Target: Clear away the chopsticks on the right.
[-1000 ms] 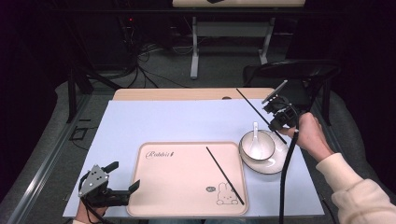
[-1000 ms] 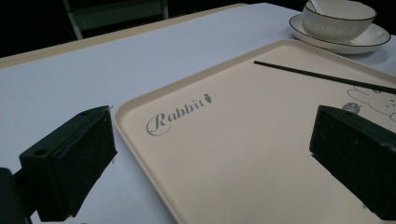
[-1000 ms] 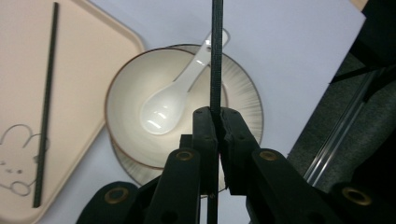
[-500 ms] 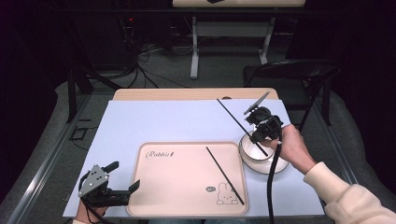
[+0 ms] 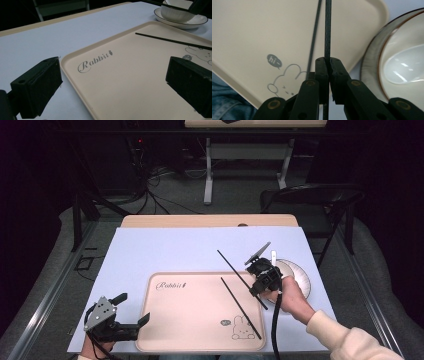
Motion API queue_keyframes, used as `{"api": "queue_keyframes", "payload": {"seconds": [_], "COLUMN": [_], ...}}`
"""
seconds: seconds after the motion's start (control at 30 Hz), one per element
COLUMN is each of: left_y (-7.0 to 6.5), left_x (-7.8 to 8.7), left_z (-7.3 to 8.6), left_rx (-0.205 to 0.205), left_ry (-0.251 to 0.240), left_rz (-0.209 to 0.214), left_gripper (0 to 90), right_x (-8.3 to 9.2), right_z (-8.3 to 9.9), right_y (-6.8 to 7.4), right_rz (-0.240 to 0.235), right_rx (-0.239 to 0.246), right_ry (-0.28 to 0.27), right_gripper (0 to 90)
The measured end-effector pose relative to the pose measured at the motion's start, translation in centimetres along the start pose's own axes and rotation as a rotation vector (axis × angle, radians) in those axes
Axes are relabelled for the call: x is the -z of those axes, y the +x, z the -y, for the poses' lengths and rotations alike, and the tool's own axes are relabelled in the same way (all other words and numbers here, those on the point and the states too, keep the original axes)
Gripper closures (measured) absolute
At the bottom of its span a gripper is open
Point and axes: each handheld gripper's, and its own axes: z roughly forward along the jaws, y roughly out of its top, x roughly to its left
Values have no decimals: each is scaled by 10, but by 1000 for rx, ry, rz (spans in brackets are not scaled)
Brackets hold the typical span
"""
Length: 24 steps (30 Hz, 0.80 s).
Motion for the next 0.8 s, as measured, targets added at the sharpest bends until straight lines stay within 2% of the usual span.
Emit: {"api": "queue_keyframes", "payload": {"seconds": [0.03,0.17,0.23,0.37,0.43,0.47,0.5,0.6,0.67,0.7,0.8], "left_y": [0,0,0,0,0,0,0,0,-1,-1,-1], "left_x": [0,0,0,0,0,0,-1,-1,-1,0,0], "left_z": [0,0,0,0,0,0,0,0,0,0,0], "left_rx": [1,-1,-3,-3,-3,-3,-3,-3,-4,-4,-4], "left_ry": [-2,1,0,1,2,2,3,5,6,6,0], "left_rz": [1,2,2,2,1,0,0,0,-2,-4,-2], "left_gripper": [1,2,2,2,2,2,2,2,2,2,2], "right_x": [-9,-22,-29,-44,-50,-53,-56,-59,-59,-59,-61], "right_z": [3,9,14,22,26,28,30,33,33,34,36], "right_y": [3,3,2,0,-3,-3,-4,-3,-4,-4,-2], "right_rz": [-9,-28,-30,-49,-48,-57,-57,-62,-62,-66,-71], "right_rx": [-7,-29,-53,-92,-83,-110,-109,-136,-124,-132,-130], "right_ry": [6,18,8,24,35,43,42,39,25,22,31], "right_gripper": [852,852,851,851,851,850,850,849,848,848,848]}}
